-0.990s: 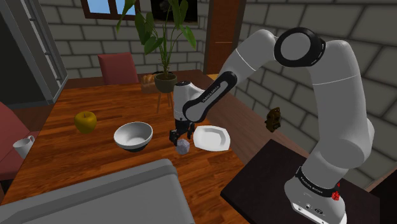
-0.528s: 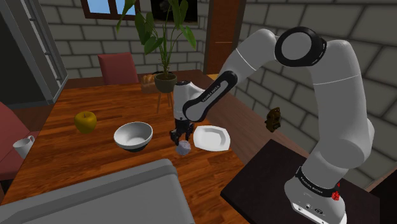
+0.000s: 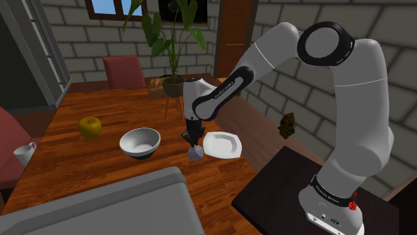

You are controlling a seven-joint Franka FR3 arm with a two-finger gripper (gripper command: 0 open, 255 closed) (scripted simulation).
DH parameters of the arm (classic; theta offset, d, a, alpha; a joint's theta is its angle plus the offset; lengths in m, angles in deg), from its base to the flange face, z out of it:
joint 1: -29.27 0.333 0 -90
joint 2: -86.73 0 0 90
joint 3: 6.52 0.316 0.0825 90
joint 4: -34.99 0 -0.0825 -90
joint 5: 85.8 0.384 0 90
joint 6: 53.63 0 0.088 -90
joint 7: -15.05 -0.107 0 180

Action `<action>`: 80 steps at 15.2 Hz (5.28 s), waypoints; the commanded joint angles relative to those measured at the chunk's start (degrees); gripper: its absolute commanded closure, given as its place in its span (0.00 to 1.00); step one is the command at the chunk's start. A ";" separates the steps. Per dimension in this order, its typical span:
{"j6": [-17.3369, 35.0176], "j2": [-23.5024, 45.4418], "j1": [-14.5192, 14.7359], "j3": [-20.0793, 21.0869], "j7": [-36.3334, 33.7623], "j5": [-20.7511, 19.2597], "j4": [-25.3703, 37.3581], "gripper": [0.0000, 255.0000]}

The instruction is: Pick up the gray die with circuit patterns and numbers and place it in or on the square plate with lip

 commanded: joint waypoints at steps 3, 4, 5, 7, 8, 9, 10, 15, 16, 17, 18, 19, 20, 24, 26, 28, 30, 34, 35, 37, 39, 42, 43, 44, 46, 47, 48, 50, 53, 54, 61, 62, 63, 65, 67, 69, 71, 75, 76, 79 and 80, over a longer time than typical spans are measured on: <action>-2.39 -2.42 -0.75 0.89 0.84 1.30 -0.31 1.00; -2.96 -2.99 -0.90 1.10 1.03 1.61 -0.29 1.00; -2.48 -2.49 -0.81 0.90 0.93 1.34 -0.25 1.00; -0.53 -1.27 -1.51 1.81 5.30 0.81 -0.92 0.00; 1.31 0.01 -2.28 2.77 9.63 0.17 -1.53 0.00; 1.73 0.35 -2.54 3.07 10.64 -0.05 -1.67 0.00; 2.29 0.94 -2.35 2.83 10.41 -0.41 -1.68 0.00; 5.02 3.91 -1.24 1.48 9.31 -2.07 -1.55 0.00; 5.85 4.87 -0.87 1.03 8.98 -2.58 -1.44 0.00; 5.85 4.87 -0.86 1.02 8.98 -2.58 -1.44 0.00; 5.85 4.87 -0.86 1.02 8.98 -2.58 -1.44 0.00; 5.85 4.87 -0.86 1.02 8.98 -2.58 -1.44 0.00; 5.85 4.87 -0.86 1.02 8.98 -2.58 -1.44 0.00; 5.85 4.86 -0.87 1.02 8.98 -2.57 -1.46 0.00; 5.85 4.86 -0.87 1.02 8.98 -2.57 -1.46 1.00; 5.86 4.91 -0.86 1.00 8.99 -2.59 -1.41 1.00; 5.85 4.95 -0.83 0.99 8.97 -2.60 -1.37 1.00; 5.85 4.87 -0.86 1.02 8.98 -2.58 -1.44 1.00; 5.36 4.22 -1.09 1.32 9.16 -2.26 -1.59 1.00; 4.34 2.94 -1.55 1.92 9.53 -1.60 -1.82 1.00; 3.31 1.68 -1.99 2.51 9.92 -0.93 -2.00 1.00; 1.72 -0.19 -2.64 3.35 10.51 0.10 -2.19 1.00; 1.17 -0.80 -2.85 3.63 10.71 0.45 -2.22 1.00; 0.63 -1.40 -3.05 3.90 10.91 0.80 -2.25 1.00; -0.48 -2.60 -3.45 4.42 11.31 1.51 -2.25 1.00; -1.05 -3.19 -3.64 4.67 11.52 1.87 -2.24 1.00; -1.61 -3.78 -3.83 4.91 11.72 2.22 -2.21 1.00; -2.77 -4.93 -4.19 5.38 12.13 2.93 -2.12 1.00; -4.12 -6.24 -4.58 5.89 12.61 3.76 -1.96 1.00; -3.71 -7.47 -5.87 5.93 14.03 4.34 -3.49 1.00; -1.79 -15.24 -14.28 5.32 25.01 8.61 -12.41 1.00; -1.66 -16.22 -15.38 5.08 26.68 9.19 -13.42 1.00; -1.56 -17.15 -16.45 4.79 28.37 9.75 -14.36 1.00; -1.44 -18.89 -18.48 4.08 31.75 10.79 -16.04 1.00; -1.45 -20.66 -20.73 3.07 35.68 11.81 -17.65 1.00; 0.00 -19.36 -20.53 2.81 35.12 10.97 -17.92 1.00; 1.42 -18.02 -20.33 2.53 34.53 10.08 -18.13 1.00; 4.19 -15.24 -19.82 1.79 33.29 8.20 -18.39 1.00; 4.87 -14.53 -19.66 1.58 32.97 7.71 -18.43 1.00; 6.87 -12.36 -19.14 0.84 31.99 6.22 -18.44 1.00; 7.53 -11.62 -18.95 0.56 31.66 5.72 -18.41 1.00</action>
